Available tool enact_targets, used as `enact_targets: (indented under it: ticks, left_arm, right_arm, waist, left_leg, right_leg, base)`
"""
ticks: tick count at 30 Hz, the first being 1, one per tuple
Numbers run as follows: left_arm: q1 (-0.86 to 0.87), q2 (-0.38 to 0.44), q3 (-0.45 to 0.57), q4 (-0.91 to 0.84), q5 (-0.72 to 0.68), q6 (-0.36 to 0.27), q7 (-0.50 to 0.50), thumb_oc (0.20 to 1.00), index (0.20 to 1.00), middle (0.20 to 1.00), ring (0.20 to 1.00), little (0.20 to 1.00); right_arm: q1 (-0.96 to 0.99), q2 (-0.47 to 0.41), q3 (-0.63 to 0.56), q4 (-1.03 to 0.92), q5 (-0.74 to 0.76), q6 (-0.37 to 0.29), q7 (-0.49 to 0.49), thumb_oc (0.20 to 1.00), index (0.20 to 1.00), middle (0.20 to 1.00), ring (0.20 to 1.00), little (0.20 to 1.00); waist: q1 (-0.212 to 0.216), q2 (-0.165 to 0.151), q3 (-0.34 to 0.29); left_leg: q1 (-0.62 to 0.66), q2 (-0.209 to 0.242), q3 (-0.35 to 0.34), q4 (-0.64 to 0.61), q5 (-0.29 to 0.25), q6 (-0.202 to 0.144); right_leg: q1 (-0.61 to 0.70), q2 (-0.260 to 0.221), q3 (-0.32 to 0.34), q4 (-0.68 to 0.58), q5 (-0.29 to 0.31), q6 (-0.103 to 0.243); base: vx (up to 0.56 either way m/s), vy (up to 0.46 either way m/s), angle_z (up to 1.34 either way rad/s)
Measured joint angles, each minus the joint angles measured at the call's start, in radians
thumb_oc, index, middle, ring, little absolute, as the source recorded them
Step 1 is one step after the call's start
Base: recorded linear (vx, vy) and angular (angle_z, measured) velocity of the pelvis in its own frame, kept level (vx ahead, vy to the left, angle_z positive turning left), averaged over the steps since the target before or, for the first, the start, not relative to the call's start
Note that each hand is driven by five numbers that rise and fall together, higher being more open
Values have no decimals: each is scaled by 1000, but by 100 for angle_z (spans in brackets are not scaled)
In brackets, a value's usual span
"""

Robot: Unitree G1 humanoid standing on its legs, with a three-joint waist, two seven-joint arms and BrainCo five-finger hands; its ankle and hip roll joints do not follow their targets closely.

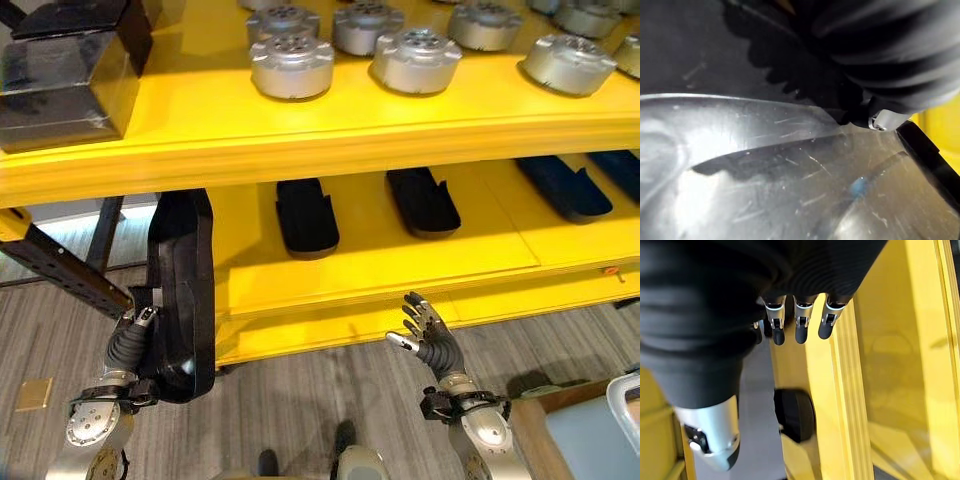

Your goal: Move parts from the plastic box to the shelf.

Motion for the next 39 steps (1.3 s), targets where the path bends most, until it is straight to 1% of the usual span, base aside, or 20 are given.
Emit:
enact_targets:
  ticks: [2, 5, 6, 7, 8, 9, 11, 13, 15, 17, 18, 19, 21, 22, 23, 24, 26, 29, 34, 39]
  left_arm:
    - [-11, 0, 1, -1, -1, 0, 0, 200, 200, 200, 200, 200]
    - [-18, -1, 1, 0, -1, 0, 1, 200, 200, 200, 200, 200]
    - [-21, -1, 1, 0, -1, 0, 1, 200, 200, 200, 200, 200]
    - [-20, -1, 1, 0, -1, -1, 1, 200, 200, 200, 200, 200]
    - [-21, -1, 0, 1, -1, -1, 0, 200, 200, 200, 200, 200]
    - [-32, -1, 0, 1, -1, -1, 0, 200, 200, 200, 200, 200]
    - [-56, -4, 0, 3, -1, -4, 2, 200, 200, 200, 200, 200]
    - [-62, -8, -1, 7, 0, -2, 3, 200, 200, 200, 200, 200]
    - [-61, -10, 0, 7, 0, -2, 4, 200, 200, 200, 200, 200]
    - [-64, -32, -4, 6, 3, -2, 1, 200, 200, 200, 200, 200]
    - [-67, -41, -12, 1, 1, -4, 2, 200, 200, 200, 200, 200]
    - [-79, -28, -17, 3, 1, -8, 1, 200, 200, 200, 200, 200]
    - [-129, 10, -36, -1, 0, -7, 5, 200, 200, 200, 200, 200]
    - [-142, 16, -39, -3, 0, -7, 5, 200, 200, 200, 200, 200]
    - [-148, 18, -41, -3, 0, -7, 6, 200, 200, 200, 200, 200]
    - [-211, 45, -80, 0, -3, -7, 18, 200, 200, 200, 200, 200]
    - [-272, 41, -107, 6, -7, -7, 37, 200, 200, 200, 200, 200]
    - [-483, 36, -196, 70, -23, -9, 85, 200, 200, 200, 200, 200]
    - [-717, -5, -313, 152, -47, -24, 144, 200, 200, 200, 200, 200]
    - [-853, -42, -335, 249, -81, -30, 221, 200, 200, 200, 200, 200]
  right_arm:
    - [-1, 0, -2, 2, 0, 0, 2, 1000, 1000, 1000, 1000, 1000]
    - [-10, -30, 4, 4, 0, 0, 6, 1000, 1000, 1000, 1000, 1000]
    - [-13, -40, 5, 10, 0, 0, 5, 1000, 1000, 1000, 1000, 1000]
    - [-13, -39, 3, 11, 0, 0, 5, 1000, 1000, 1000, 1000, 1000]
    - [-12, -37, 2, 10, 0, -1, 4, 1000, 1000, 1000, 1000, 1000]
    - [-9, -35, -4, 10, 0, -2, 2, 1000, 1000, 1000, 1000, 1000]
    - [-14, -33, -24, 13, 0, -2, -7, 1000, 1000, 1000, 1000, 1000]
    - [-43, -31, -27, 47, 0, -2, -21, 1000, 1000, 1000, 1000, 1000]
    - [-51, -30, -30, 57, 0, -2, -28, 1000, 1000, 1000, 1000, 1000]
    - [-34, -29, -47, 53, 0, -4, -27, 1000, 1000, 1000, 1000, 1000]
    - [-24, -42, -53, 49, 0, -4, -27, 1000, 1000, 1000, 1000, 1000]
    - [-8, -31, -57, 60, 0, -2, -26, 1000, 1000, 1000, 1000, 1000]
    - [45, 15, -38, 57, 0, 0, -22, 1000, 1000, 1000, 1000, 1000]
    - [61, 22, -21, 57, -1, 1, -21, 1000, 1000, 1000, 1000, 1000]
    - [65, 25, -17, 57, 0, 1, -19, 1000, 1000, 1000, 1000, 1000]
    - [55, 50, 30, 58, 0, 3, -8, 1000, 1000, 1000, 1000, 1000]
    - [51, 53, 47, 53, 1, 1, -3, 1000, 1000, 1000, 1000, 1000]
    - [-2, 36, 52, 48, 1, 2, -4, 1000, 1000, 1000, 1000, 1000]
    - [-81, 16, 90, 46, 22, 1, -13, 1000, 1000, 1000, 1000, 1000]
    - [-88, -29, 132, 40, 40, 3, -32, 1000, 1000, 1000, 1000, 1000]
  waist:
    - [5, -2, 0]
    - [18, -6, 12]
    - [17, -12, 22]
    - [15, -17, 27]
    - [6, -17, 27]
    - [-3, -13, 26]
    - [0, 0, 43]
    - [0, 6, 53]
    - [9, 18, 56]
    - [-10, 70, 48]
    - [-16, 107, 36]
    - [-18, 119, 36]
    - [-25, 57, 34]
    - [-25, 36, 33]
    - [-25, 31, 32]
    - [-19, -6, 45]
    - [-44, -24, 44]
    - [-48, -18, 59]
    - [-113, -16, 117]
    - [-132, -11, 150]
  left_leg:
    - [-48, 13, -9, 80, -8, -17]
    - [-129, 11, -39, 202, -6, -23]
    - [-153, 9, -60, 242, -2, -41]
    - [-168, 25, -62, 260, -9, -46]
    - [-176, 79, -56, 228, -8, -51]
    - [-180, 152, -45, 144, 9, -69]
    - [-184, 277, -12, 19, 33, -94]
    - [-180, 344, -9, -35, 52, -124]
    - [-146, 323, -20, -30, 58, -131]
    - [-110, 281, 18, -25, 62, -125]
    - [-93, 250, 24, -26, 71, -101]
    - [-71, 231, 26, -38, 83, -148]
    - [-73, 123, 47, -44, 78, -107]
    - [-73, 96, 53, -42, 75, -99]
    - [-73, 88, 54, -40, 75, -96]
    - [-82, 60, 72, -10, 60, -77]
    - [-98, 58, 78, 19, 47, -79]
    - [-204, 69, 76, 121, 17, -77]
    - [-272, 91, 81, 214, -22, -81]
    - [-338, 118, 97, 266, -31, -83]
  right_leg:
    - [-10, 11, -4, 8, -21, -10]
    - [-37, 2, -2, 27, -30, -25]
    - [-36, -7, -3, 30, -32, -35]
    - [-34, -10, -9, 29, -36, -63]
    - [-35, -11, -29, 25, -37, -64]
    - [-48, -8, -42, 35, -45, -73]
    - [-89, -17, -40, 83, -58, -64]
    - [-115, -28, -25, 132, -70, -37]
    - [-119, -39, 5, 140, -68, -25]
    - [-82, -45, 7, 110, -52, 6]
    - [-83, -45, 6, 107, -47, 29]
    - [-84, -59, 24, 115, -44, 43]
    - [-83, -160, 34, 106, -17, 95]
    - [-78, -183, 42, 88, -3, 113]
    - [-76, -189, 45, 83, 5, 117]
    - [-73, -218, 62, 63, 28, 125]
    - [-76, -217, 61, 44, 38, 137]
    - [-143, -216, 69, 78, 38, 136]
    - [-203, -209, 87, 119, 38, 130]
    - [-294, -188, 119, 185, 23, 111]
  base:
    - [-51, -106, 12]
    - [-15, 2, 1]
    - [42, 111, 11]
    - [46, 139, 21]
    - [48, 147, 36]
    - [52, 169, 38]
    - [68, 193, 18]
    - [92, 191, -11]
    - [114, 193, -38]
    - [108, 185, -18]
    - [107, 189, -15]
    - [101, 181, -17]
    - [47, 169, 5]
    - [-8, 115, 7]
    - [-26, 87, -14]
    - [-49, 62, -20]
    - [-81, 69, -8]
    - [-86, 26, 1]
    - [-80, 7, -13]
    - [-77, -27, -16]
